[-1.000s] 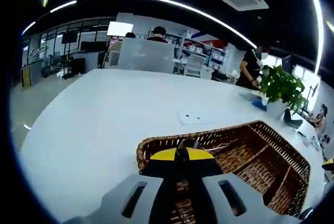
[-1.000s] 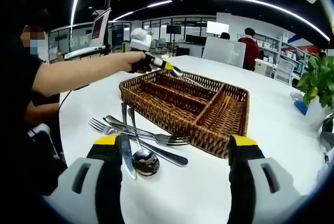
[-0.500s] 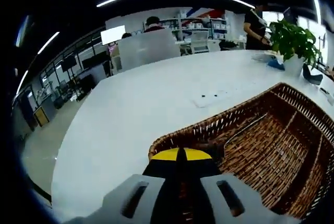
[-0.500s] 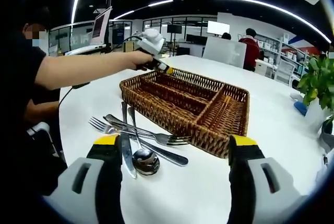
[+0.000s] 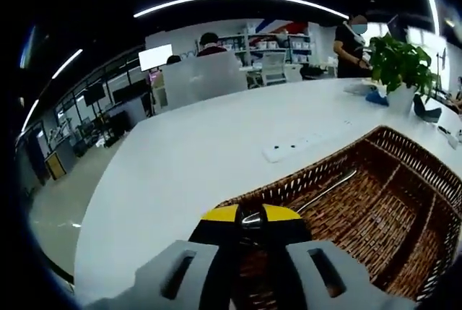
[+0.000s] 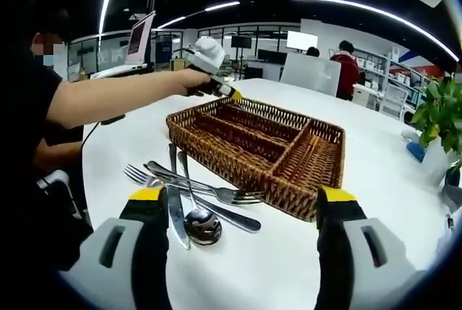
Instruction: Arrange the knives, forks, and spoons in their matching storage slots by inserting each utensil handle-first until every utensil is classified and aligned in the correct compartment
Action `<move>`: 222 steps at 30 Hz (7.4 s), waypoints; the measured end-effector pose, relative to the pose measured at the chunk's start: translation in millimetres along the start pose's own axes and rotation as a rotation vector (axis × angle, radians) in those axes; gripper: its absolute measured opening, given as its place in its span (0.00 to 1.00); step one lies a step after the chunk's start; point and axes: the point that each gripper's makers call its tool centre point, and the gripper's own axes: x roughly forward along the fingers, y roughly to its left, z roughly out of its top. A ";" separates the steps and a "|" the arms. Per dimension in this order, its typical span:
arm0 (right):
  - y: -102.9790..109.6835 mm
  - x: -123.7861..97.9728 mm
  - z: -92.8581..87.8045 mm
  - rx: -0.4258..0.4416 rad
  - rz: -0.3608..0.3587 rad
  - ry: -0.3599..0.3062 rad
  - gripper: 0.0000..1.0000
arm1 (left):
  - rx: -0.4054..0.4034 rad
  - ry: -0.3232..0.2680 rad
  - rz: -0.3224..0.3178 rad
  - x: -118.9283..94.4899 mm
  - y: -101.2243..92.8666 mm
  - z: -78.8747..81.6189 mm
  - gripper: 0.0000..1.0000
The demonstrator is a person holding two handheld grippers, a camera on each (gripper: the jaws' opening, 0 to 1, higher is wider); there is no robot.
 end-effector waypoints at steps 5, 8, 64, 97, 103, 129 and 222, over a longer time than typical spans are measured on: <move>-2.5 0.1 3.1 0.001 0.001 -0.012 0.87 | -0.015 -0.025 -0.041 -14.6 -11.1 2.9 0.18; -4.0 0.9 3.8 0.005 0.002 -0.016 0.88 | -0.036 -0.029 -0.077 -24.7 -20.8 0.3 0.20; -15.1 -3.7 32.2 0.047 0.039 -0.066 1.00 | 0.028 -0.225 -0.289 -234.3 -116.2 -44.0 0.88; -18.4 -9.3 25.8 0.068 0.034 -0.063 0.90 | 0.023 -0.200 -0.299 -239.1 -120.6 -61.0 0.99; -17.1 -1.3 12.1 0.088 0.057 -0.026 0.83 | 0.032 -0.199 -0.303 -240.2 -118.1 -62.9 0.99; -9.3 46.5 -34.9 0.226 0.212 0.074 0.50 | 0.064 -0.165 -0.334 -246.6 -123.8 -83.1 0.99; -13.8 17.0 62.2 0.542 0.317 -0.224 0.00 | 0.113 -0.194 -0.366 -247.6 -137.8 -68.4 0.99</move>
